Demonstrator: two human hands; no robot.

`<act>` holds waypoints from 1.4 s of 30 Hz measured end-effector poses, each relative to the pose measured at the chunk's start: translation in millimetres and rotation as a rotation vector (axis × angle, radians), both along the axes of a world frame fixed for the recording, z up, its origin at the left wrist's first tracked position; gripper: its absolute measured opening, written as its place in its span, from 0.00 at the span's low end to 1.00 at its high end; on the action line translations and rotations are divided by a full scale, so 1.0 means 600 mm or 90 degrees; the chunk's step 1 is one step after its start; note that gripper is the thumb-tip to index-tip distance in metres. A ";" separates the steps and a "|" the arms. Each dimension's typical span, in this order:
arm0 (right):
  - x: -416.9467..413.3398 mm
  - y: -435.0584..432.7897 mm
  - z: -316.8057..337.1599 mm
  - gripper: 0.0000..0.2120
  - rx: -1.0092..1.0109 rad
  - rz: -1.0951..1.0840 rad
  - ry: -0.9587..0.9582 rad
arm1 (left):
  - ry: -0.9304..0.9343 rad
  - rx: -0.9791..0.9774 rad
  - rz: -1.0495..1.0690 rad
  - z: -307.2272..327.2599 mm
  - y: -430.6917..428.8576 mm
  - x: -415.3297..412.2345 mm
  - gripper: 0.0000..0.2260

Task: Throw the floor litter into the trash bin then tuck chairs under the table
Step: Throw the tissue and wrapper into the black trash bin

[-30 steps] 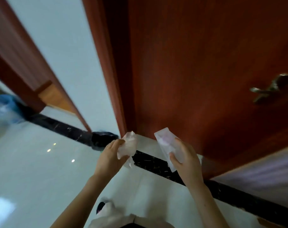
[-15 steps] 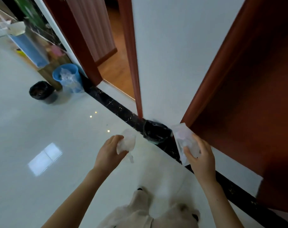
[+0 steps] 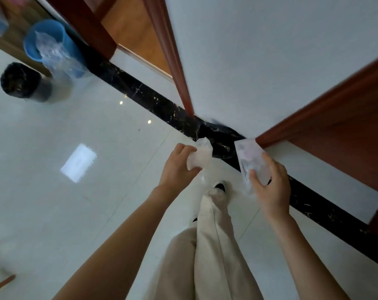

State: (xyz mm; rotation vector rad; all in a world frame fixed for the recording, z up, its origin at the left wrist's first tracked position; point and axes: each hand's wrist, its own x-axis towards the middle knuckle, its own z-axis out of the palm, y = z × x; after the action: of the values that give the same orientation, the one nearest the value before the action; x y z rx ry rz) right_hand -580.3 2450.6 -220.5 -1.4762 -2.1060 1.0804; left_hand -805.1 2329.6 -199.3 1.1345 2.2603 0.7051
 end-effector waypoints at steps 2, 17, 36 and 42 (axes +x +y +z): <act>-0.031 0.023 -0.063 0.25 -0.003 0.007 -0.007 | -0.028 0.002 0.035 -0.071 0.045 -0.018 0.21; -0.130 0.112 -0.561 0.23 0.037 -0.047 -0.006 | -0.066 -0.021 -0.056 -0.667 0.200 -0.084 0.22; -0.155 0.125 -0.632 0.24 0.014 0.074 0.011 | -0.068 -0.052 0.072 -0.738 0.172 -0.154 0.27; -0.204 0.182 -0.674 0.27 0.027 0.248 -0.023 | -0.156 -0.131 0.139 -0.783 0.155 -0.173 0.29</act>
State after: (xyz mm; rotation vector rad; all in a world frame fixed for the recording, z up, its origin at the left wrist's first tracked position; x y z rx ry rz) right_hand -702.7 2559.8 -625.0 -1.0963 -2.4927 1.1351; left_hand -908.6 2422.6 -669.3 0.6741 2.2038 0.6383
